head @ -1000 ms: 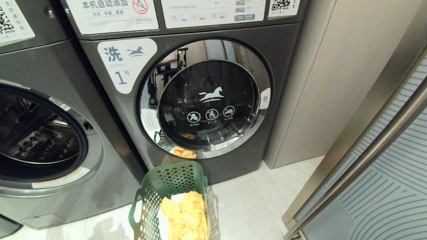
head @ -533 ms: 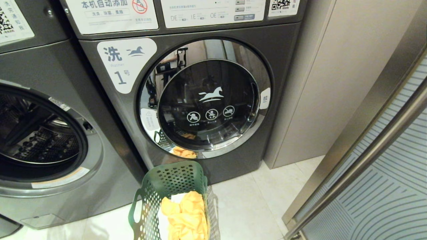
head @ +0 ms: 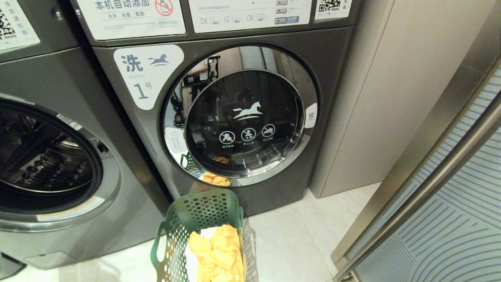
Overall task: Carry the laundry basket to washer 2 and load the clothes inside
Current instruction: Open the lid of the washing machine
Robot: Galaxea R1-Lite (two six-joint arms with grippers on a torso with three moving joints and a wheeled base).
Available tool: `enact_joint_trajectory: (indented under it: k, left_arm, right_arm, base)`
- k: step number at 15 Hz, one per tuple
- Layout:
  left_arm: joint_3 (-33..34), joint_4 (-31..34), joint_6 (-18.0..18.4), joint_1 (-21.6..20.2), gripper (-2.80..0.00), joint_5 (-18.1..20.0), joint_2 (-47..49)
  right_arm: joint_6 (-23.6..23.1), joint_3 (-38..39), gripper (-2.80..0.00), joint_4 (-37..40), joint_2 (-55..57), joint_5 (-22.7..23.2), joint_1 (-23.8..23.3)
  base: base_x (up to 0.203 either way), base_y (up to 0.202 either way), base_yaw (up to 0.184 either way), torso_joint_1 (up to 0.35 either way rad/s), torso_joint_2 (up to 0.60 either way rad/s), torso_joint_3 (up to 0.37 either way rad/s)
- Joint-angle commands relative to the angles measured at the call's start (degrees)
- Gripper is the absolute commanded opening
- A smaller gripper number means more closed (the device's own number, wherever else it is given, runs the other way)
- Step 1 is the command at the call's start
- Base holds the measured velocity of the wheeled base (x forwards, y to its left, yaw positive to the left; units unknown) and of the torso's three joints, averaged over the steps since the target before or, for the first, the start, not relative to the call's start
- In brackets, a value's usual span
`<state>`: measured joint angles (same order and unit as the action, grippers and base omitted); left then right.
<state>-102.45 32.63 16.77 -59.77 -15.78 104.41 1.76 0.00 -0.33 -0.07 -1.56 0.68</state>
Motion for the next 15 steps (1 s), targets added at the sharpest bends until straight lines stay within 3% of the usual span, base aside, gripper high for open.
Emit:
enact_joint_trajectory:
  k: [1,12,15]
  left_arm:
    - [-0.2,-0.8,0.1,-1.5,-2.80,-0.3,1.0]
    - [-7.8,-7.1,0.4,-15.9,-2.80,-1.4,10.9]
    - [-7.9,-9.5,0.4,-16.9,-2.80,-1.5,11.8]
  right_arm:
    - [0.1,0.0,-2.80,0.0,0.1,0.0,0.0]
    - [0.0,0.0,-2.80,0.0,0.1,0.0,0.1]
    - [0.0,0.0,-2.80,0.0,0.1,0.0,0.0]
  base:
    - [0.000,0.000,0.000,0.000,0.00,0.000]
    - [0.000,0.000,0.000,0.000,0.00,0.000]
    - [0.000,0.000,0.000,0.000,0.00,0.000]
